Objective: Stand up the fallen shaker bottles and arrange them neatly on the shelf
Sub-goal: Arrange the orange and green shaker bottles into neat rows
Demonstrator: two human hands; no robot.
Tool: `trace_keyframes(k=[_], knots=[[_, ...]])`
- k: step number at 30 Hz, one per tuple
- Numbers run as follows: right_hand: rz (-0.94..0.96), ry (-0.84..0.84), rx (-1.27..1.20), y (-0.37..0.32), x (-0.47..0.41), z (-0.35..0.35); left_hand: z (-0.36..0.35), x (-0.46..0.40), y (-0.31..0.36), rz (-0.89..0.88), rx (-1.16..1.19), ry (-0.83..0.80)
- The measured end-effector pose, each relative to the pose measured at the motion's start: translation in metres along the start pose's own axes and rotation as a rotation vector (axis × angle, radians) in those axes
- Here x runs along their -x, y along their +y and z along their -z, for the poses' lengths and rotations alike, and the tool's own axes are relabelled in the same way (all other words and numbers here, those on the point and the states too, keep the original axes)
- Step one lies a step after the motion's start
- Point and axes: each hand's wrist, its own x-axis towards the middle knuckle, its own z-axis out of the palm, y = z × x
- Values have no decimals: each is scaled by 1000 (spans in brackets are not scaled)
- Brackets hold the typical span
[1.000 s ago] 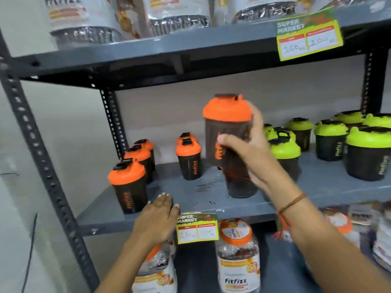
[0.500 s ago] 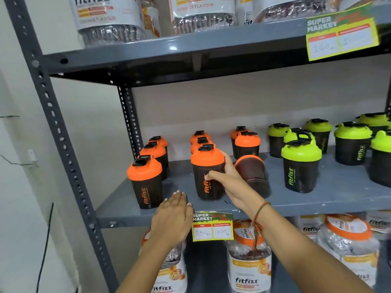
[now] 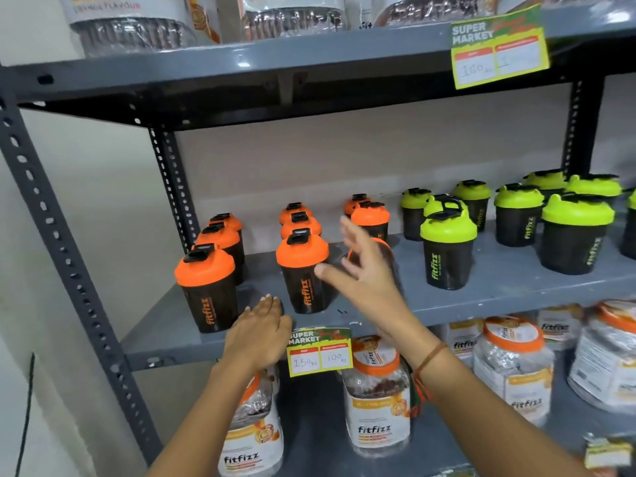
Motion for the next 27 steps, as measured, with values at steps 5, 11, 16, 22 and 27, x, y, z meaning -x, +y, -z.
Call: trace_keyframes(k=[5,11,16,22,27], knots=[[106,346,392,-34,-31,46,-3,3,0,-10,-24,41],[-209,-61,1398,-18,-65,55,-3,5,1,-30,-45,81],[-366,-117,1553,-2,-82,44,-5,6,1,-34,-44,108],[-482,-254,1419,4,-83,51,-5,7,1,-44,-58,152],[-488,-50,496,8,-65,74,-8,6,-2,-45,-70,177]])
